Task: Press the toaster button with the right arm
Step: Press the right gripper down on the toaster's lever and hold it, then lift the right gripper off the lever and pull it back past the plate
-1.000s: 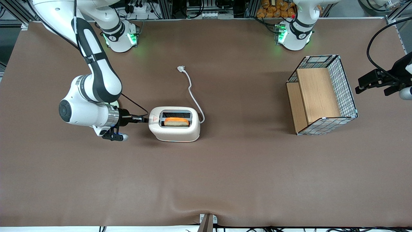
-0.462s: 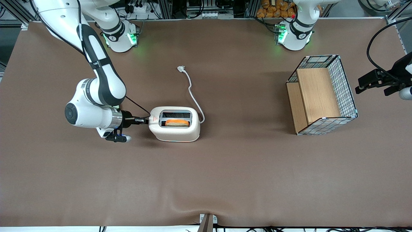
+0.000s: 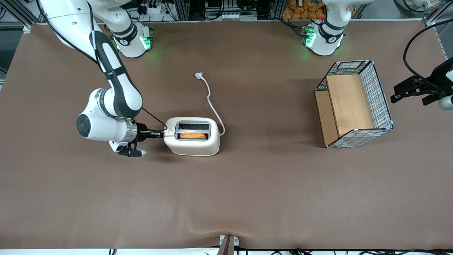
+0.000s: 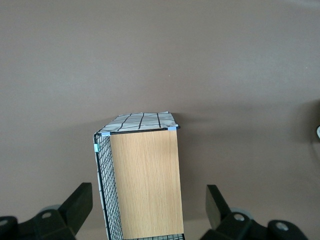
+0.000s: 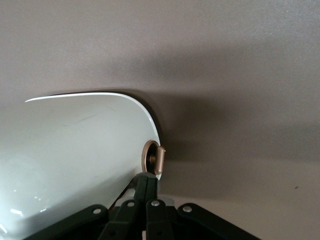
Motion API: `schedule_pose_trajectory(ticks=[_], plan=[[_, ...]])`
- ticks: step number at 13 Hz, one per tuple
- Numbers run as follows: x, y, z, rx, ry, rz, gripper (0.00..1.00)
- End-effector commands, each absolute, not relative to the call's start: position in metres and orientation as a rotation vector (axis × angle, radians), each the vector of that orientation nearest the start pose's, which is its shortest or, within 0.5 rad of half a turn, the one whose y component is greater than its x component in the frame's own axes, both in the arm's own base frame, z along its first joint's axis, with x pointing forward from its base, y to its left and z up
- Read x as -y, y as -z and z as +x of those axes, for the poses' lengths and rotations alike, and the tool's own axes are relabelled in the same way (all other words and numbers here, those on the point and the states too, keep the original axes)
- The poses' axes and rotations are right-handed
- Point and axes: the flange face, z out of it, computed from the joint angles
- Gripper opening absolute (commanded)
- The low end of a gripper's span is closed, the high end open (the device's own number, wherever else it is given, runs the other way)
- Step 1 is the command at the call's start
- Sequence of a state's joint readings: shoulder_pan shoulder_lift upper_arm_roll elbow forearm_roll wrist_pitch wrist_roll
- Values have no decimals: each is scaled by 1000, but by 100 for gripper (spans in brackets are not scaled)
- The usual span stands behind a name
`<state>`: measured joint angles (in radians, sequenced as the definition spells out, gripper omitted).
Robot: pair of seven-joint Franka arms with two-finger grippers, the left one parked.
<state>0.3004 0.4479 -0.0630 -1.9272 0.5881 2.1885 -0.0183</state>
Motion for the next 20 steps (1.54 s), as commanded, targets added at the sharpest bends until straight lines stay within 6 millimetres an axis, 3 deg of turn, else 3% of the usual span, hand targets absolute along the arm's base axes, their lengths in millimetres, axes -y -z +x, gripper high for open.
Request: schedule_pose_trajectory(ticks=[1, 9, 12, 18, 20], plan=[[-172, -202, 570, -148, -335, -2742, 0], [-178, -214, 573, -155, -305, -2667, 0], [-177, -211, 572, -142, -299, -2586, 0], [-176, -210, 572, -138, -298, -2582, 0], [-179, -219, 573, -131, -305, -2571, 0]])
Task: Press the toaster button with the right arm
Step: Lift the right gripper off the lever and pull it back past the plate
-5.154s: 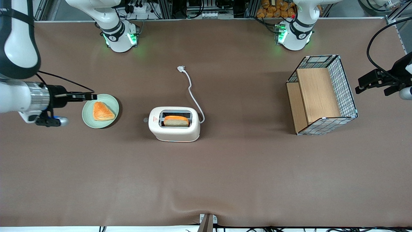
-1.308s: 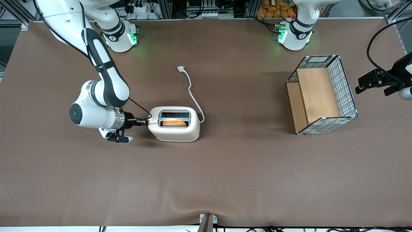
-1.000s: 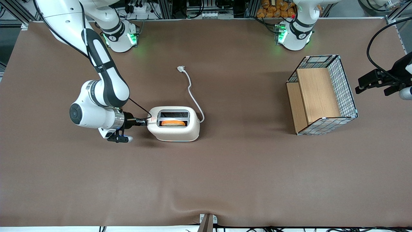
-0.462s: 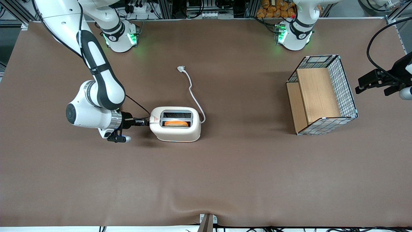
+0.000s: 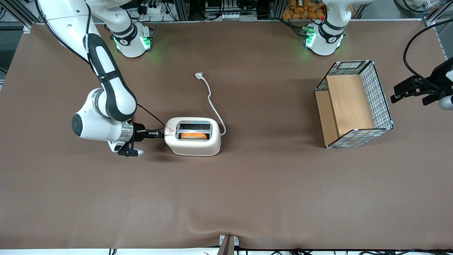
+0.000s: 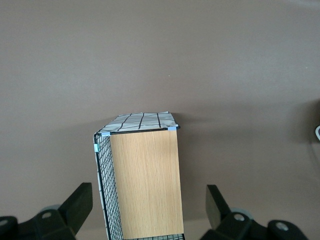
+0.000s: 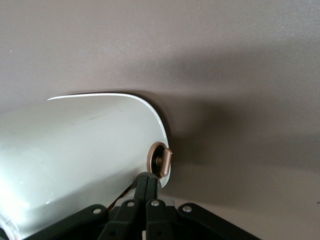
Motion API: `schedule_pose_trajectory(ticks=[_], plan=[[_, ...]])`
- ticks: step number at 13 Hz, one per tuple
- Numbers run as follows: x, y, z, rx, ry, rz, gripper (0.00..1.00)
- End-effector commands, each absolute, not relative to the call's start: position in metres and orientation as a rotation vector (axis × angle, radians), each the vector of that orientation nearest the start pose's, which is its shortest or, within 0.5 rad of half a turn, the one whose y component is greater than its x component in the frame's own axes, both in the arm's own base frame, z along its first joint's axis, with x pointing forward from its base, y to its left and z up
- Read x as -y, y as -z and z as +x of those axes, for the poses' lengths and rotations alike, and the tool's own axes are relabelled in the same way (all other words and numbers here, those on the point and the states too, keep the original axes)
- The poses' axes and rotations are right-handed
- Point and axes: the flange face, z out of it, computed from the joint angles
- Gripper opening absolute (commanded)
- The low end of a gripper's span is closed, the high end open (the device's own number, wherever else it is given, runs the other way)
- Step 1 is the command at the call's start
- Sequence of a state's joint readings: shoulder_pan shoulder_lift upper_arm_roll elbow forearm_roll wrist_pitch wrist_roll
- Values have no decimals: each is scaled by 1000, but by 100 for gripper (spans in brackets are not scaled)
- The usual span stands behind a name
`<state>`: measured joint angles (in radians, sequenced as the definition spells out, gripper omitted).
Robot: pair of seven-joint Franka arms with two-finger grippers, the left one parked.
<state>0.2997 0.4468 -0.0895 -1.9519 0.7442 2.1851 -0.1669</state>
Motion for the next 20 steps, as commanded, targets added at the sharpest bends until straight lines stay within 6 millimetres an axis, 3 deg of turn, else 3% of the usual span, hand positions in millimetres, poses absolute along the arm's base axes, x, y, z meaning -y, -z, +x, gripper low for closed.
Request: schedule_pose_trajectory(ticks=[1, 4, 7, 10, 12, 20], plan=[[-181, -233, 575, -117, -304, -2558, 0], [-183, -270, 580, -147, -300, -2542, 0], [-171, -299, 592, -156, -321, -2555, 0], [-160, -343, 610, -159, -379, -2642, 48], [-146, -365, 619, -134, -381, -2703, 97], [-49, -450, 613, -110, -198, -2936, 100]])
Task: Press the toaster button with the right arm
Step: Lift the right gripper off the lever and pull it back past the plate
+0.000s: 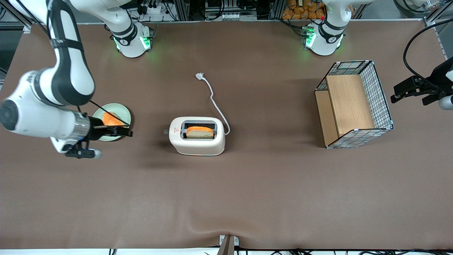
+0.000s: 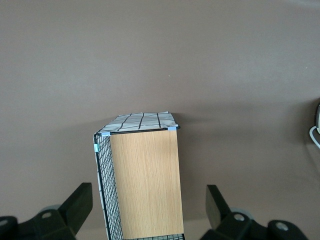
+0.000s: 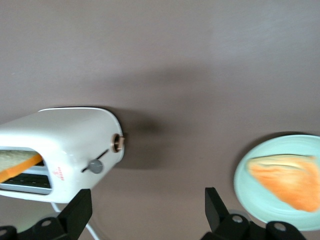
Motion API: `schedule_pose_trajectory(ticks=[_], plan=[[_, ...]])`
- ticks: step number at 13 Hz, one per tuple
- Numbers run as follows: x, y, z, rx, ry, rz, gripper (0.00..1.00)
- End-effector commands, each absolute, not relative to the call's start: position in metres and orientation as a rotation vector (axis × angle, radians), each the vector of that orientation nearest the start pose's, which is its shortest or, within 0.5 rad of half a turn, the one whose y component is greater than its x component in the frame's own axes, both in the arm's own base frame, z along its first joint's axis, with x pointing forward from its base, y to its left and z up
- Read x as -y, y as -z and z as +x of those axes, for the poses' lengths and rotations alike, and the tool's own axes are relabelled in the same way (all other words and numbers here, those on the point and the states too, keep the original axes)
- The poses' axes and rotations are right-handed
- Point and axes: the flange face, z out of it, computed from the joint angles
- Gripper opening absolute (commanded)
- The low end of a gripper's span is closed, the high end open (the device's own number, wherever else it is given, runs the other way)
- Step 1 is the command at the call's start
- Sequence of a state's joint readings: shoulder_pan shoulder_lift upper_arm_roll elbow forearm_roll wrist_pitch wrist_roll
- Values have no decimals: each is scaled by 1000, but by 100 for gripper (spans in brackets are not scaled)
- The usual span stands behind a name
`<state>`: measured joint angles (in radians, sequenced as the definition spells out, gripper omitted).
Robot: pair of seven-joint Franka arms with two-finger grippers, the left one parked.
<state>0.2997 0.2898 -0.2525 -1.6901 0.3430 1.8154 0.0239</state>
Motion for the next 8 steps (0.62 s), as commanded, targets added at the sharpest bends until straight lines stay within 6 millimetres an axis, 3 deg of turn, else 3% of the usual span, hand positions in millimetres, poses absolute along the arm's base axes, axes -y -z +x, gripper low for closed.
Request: schedule_pose_trajectory(ticks=[1, 5, 6, 8], plan=[[-36, -456, 608, -56, -182, -2973, 100], [47, -488, 582, 39, -113, -3008, 100], [59, -499, 575, 39, -117, -3019, 100], [63, -525, 564, 43, -93, -3051, 100]])
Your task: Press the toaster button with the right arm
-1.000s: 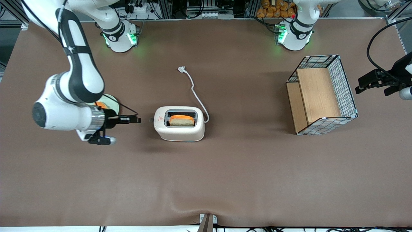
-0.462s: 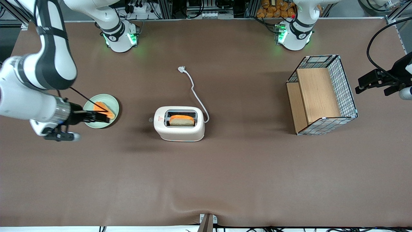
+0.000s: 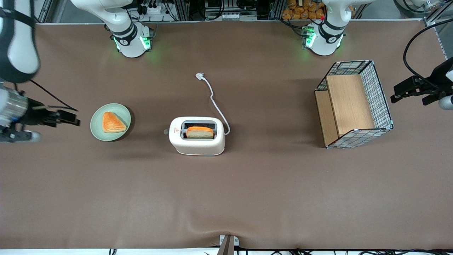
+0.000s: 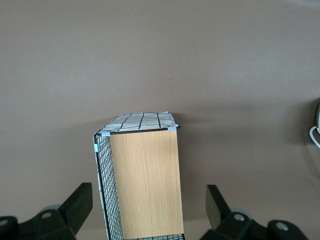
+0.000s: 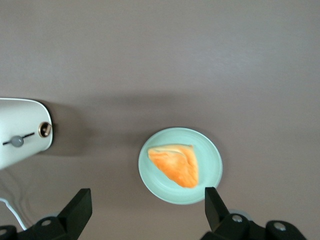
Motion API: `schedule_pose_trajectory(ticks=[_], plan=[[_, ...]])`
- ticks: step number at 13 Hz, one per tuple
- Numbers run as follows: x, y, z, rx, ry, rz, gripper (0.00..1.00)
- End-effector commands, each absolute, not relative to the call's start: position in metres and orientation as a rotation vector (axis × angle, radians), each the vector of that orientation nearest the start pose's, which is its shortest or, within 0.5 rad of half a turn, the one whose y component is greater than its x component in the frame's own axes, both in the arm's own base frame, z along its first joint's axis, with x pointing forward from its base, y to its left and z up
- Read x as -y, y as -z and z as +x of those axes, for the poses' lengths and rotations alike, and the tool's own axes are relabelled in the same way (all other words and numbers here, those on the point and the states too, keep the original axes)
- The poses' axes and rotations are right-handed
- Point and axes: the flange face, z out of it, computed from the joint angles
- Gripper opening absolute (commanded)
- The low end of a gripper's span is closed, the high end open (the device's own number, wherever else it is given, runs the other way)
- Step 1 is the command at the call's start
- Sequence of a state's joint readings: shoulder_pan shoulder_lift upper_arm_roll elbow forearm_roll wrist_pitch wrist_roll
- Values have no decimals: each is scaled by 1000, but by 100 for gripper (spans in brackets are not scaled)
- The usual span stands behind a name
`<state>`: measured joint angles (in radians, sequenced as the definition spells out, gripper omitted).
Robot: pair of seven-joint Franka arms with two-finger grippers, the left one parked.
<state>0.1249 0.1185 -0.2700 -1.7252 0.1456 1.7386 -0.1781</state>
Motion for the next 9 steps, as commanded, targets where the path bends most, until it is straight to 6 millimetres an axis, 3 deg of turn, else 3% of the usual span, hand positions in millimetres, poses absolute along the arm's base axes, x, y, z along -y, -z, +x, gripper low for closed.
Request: schedule_pose_trajectory(ticks=[1, 5, 9], plan=[[61, -536, 561, 37, -72, -3070, 100], [60, -587, 556, -107, -75, -3070, 100], [56, -622, 546, -90, -84, -3066, 100]])
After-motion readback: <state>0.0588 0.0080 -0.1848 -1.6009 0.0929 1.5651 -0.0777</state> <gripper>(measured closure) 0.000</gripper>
